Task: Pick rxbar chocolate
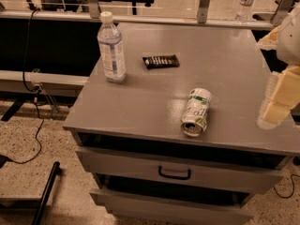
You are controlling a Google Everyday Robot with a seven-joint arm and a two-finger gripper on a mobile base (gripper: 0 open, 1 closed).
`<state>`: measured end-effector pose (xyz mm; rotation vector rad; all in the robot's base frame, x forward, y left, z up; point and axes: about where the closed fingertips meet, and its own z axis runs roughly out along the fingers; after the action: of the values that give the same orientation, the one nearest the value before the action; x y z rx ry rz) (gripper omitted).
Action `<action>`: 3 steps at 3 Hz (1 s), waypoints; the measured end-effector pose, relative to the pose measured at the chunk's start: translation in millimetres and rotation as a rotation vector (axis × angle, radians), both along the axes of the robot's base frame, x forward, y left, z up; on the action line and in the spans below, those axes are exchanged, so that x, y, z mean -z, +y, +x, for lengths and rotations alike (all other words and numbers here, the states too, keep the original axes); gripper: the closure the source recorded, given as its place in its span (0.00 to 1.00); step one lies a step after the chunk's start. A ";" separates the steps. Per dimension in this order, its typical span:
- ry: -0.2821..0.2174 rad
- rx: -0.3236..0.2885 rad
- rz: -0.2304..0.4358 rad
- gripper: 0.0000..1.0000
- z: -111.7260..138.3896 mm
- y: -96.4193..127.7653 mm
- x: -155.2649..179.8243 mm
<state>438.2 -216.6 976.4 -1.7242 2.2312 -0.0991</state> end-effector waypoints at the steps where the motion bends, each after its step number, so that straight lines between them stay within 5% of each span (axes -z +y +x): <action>1: 0.000 0.000 0.000 0.00 0.0 0.0 0.0; 3: -0.048 -0.075 0.027 0.00 41.8 26.3 -7.6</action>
Offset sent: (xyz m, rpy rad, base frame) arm 0.0418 0.0204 0.0072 0.0182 -0.0469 0.0763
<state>480.0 -190.3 984.0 -1.7705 2.1211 -0.0922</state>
